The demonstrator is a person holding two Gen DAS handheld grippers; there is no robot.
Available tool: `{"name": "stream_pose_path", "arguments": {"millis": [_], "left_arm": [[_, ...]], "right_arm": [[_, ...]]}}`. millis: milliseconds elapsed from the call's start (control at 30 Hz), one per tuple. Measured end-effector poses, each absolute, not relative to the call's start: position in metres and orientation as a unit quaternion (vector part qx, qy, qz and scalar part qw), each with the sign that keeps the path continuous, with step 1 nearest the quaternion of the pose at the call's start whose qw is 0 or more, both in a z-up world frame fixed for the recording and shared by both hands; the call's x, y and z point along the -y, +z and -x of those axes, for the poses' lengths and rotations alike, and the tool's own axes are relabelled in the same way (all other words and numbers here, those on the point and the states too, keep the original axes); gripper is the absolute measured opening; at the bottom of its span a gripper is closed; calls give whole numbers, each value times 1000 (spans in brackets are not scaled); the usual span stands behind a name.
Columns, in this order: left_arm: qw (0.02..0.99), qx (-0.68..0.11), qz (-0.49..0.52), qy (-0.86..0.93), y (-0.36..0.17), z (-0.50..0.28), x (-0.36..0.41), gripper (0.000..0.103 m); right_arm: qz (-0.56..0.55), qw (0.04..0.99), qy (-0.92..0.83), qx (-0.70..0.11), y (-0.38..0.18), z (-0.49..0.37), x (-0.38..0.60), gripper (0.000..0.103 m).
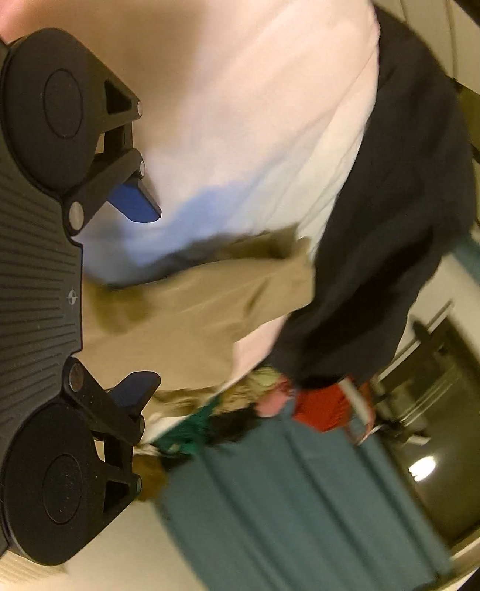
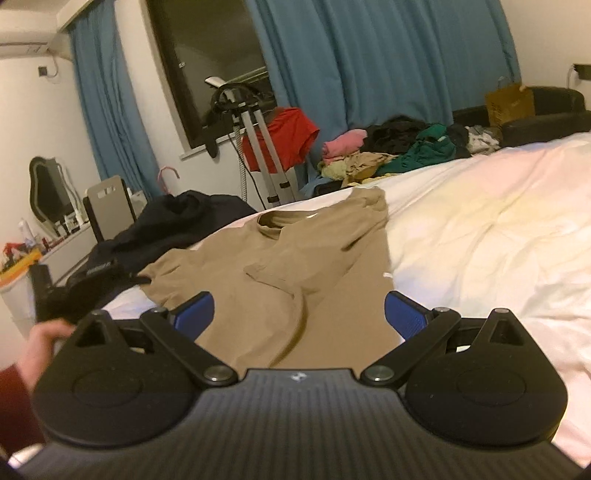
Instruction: Fold clothes
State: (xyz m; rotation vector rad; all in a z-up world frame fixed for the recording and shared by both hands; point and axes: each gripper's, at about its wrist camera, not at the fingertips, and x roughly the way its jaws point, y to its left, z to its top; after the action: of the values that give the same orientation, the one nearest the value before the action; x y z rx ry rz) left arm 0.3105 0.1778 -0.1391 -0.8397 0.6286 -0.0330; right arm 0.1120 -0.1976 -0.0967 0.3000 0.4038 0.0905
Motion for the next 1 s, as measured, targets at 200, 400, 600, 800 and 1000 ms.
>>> {"name": "stream_pose_path", "arguments": {"millis": [200, 400, 600, 800, 1000], "left_arm": [[891, -260, 371, 12, -142, -373, -192, 78], [929, -243, 276, 40, -123, -422, -185, 40], [965, -214, 146, 27, -86, -415, -144, 1], [984, -177, 22, -31, -32, -379, -70, 1], [978, -172, -60, -104, -1, -368, 48, 1]], "right_arm": [[-163, 960, 49, -222, -117, -138, 200, 100], [-177, 957, 33, -229, -124, -154, 215, 100], [-192, 954, 20, -229, -124, -156, 227, 100], [-190, 956, 19, -223, -112, -144, 230, 100], [-202, 957, 8, -210, -106, -130, 240, 100]]}}
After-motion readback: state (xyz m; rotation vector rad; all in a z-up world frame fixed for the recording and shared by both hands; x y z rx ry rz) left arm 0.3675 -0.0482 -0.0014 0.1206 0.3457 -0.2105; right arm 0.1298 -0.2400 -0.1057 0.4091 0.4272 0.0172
